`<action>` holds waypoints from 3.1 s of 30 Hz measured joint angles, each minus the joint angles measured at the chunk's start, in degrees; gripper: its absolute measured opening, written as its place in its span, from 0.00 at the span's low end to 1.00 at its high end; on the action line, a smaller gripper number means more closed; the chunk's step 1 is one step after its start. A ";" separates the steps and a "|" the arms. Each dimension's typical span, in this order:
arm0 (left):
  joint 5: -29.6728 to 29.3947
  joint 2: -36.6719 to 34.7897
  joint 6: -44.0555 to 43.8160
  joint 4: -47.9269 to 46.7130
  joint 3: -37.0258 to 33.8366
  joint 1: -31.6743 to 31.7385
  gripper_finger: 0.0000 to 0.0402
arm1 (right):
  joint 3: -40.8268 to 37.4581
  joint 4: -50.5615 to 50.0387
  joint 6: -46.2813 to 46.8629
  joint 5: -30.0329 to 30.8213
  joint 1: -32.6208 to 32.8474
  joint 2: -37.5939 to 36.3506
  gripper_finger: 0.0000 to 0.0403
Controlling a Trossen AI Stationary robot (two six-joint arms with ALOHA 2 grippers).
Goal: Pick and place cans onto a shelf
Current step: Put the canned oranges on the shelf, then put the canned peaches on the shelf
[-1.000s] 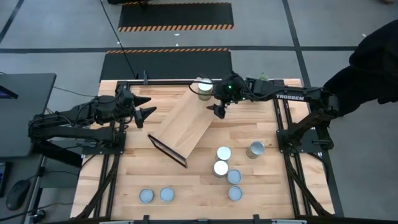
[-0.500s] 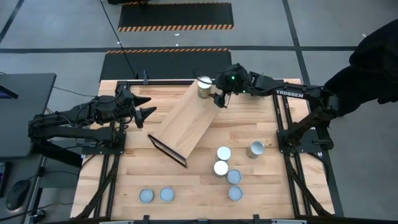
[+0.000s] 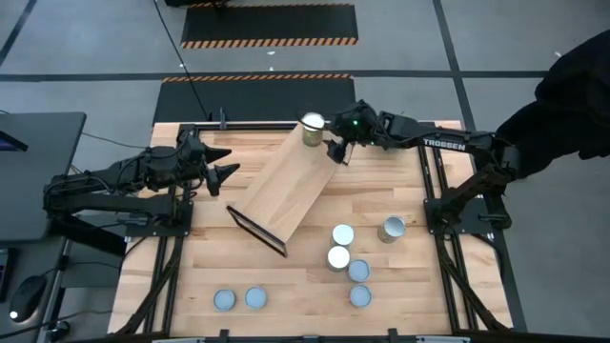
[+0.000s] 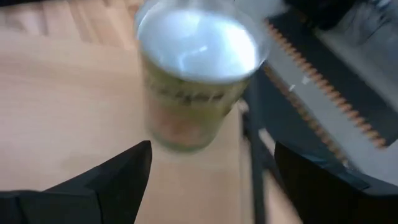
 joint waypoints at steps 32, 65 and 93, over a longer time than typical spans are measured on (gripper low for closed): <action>-0.34 0.05 -0.18 1.35 0.07 0.00 0.75 | 1.09 2.56 5.39 -1.65 3.68 5.18 0.86; -0.17 2.61 1.50 3.87 0.07 0.07 0.75 | 3.00 9.72 0.46 -8.40 2.76 8.26 0.86; 1.33 2.61 3.40 3.82 0.04 0.07 0.75 | 9.34 -28.20 6.14 -16.88 20.93 1.45 0.86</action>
